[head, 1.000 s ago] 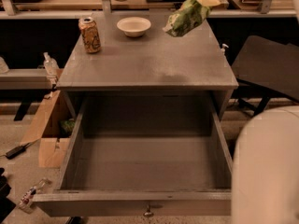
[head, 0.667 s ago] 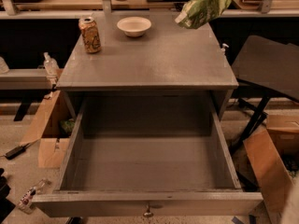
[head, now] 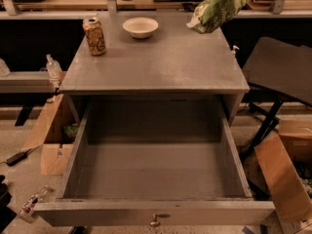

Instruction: Place green jalapeno chip bag into top drawer

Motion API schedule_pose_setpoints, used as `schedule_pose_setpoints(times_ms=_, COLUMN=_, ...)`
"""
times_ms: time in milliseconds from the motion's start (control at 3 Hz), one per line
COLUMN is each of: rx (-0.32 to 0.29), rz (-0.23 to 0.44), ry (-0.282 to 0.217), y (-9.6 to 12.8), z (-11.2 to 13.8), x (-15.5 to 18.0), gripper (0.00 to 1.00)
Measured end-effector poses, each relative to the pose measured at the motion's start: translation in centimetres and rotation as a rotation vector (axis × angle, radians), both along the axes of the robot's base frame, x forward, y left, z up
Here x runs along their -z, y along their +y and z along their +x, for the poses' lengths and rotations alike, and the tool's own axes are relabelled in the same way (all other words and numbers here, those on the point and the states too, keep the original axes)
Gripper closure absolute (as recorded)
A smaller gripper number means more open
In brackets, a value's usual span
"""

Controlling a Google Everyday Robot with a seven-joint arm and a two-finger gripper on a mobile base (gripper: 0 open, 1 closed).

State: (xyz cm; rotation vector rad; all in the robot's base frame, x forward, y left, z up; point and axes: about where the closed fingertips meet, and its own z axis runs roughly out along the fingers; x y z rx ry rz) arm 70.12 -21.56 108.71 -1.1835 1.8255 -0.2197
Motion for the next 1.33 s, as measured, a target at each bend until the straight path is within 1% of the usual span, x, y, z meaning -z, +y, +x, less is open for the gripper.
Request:
schedule_pose_setpoints(times_ms=333, rx=0.015, rz=0.009, ry=0.004, y=-0.4, z=-1.0, x=0.7, gripper=1.00)
schedule_pose_setpoints(times_ms=667, rx=0.078, rz=0.032, ry=-0.067, y=-1.9, z=-6.6, x=-1.8, gripper=1.00)
schedule_pose_setpoints(times_ms=1000, rx=0.138, rz=0.058, ry=-0.114, y=-1.8, z=-15.1, x=-4.4, gripper=1.00)
schedule_pose_setpoints(times_ms=1333, rx=0.187, rz=0.102, ry=-0.045, y=-1.8, z=-21.1, x=-0.7, gripper=1.00)
